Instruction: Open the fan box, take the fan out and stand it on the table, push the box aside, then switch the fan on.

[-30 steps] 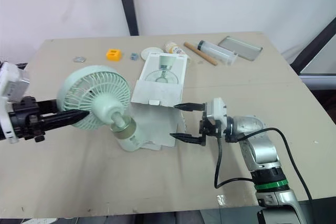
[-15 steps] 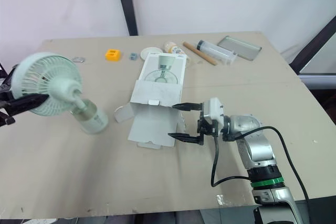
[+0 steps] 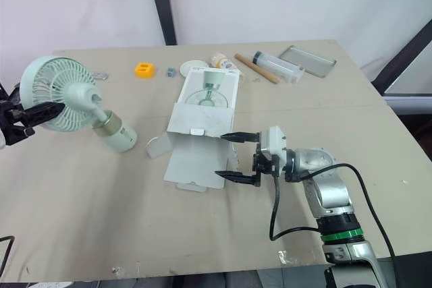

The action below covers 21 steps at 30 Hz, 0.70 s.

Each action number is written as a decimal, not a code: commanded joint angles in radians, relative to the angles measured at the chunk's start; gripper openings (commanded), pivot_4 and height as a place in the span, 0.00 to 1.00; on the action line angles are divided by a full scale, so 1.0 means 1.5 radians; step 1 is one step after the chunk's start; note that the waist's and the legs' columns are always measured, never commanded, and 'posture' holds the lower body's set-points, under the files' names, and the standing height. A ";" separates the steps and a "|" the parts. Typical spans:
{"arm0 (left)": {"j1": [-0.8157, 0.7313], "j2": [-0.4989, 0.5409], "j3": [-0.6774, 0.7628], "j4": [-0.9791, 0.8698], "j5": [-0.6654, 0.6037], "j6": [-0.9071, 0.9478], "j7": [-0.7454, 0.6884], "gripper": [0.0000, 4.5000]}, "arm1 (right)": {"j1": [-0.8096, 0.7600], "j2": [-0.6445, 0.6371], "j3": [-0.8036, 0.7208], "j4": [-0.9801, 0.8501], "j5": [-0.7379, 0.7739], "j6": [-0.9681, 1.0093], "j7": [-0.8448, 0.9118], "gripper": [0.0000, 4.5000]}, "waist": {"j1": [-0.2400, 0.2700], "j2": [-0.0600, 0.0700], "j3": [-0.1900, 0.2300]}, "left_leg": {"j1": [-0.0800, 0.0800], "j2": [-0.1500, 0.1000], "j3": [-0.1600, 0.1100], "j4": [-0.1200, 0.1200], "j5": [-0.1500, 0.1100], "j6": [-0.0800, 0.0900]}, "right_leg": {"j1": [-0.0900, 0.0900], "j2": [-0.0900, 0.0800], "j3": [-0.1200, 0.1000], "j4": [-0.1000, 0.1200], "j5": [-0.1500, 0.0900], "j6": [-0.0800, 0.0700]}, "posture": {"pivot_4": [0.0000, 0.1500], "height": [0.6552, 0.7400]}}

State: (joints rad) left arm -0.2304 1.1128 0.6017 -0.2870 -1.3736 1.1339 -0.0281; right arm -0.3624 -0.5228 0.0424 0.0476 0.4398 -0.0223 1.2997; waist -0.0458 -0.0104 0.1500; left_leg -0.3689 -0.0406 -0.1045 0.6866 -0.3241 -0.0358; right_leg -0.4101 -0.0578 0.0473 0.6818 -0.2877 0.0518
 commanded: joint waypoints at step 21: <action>-0.071 -0.036 -0.062 0.016 0.120 0.002 -0.076 0.97 | 0.021 -0.003 -0.004 -0.037 0.002 -0.007 -0.022 1.00 | 0.000 0.000 0.000 | 0.000 0.000 0.000 0.000 0.000 -0.001 | 0.000 0.000 0.000 0.000 0.000 0.000 | 1.00 1.00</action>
State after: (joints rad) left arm -0.3296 1.0543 0.4791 -0.2490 -1.2061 1.1416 -0.1240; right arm -0.3274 -0.5226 0.0420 0.0303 0.4358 -0.0223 1.2666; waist -0.0453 -0.0101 0.1496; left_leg -0.3685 -0.0410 -0.1048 0.6869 -0.3236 -0.0368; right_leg -0.4095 -0.0579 0.0473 0.6822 -0.2877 0.0518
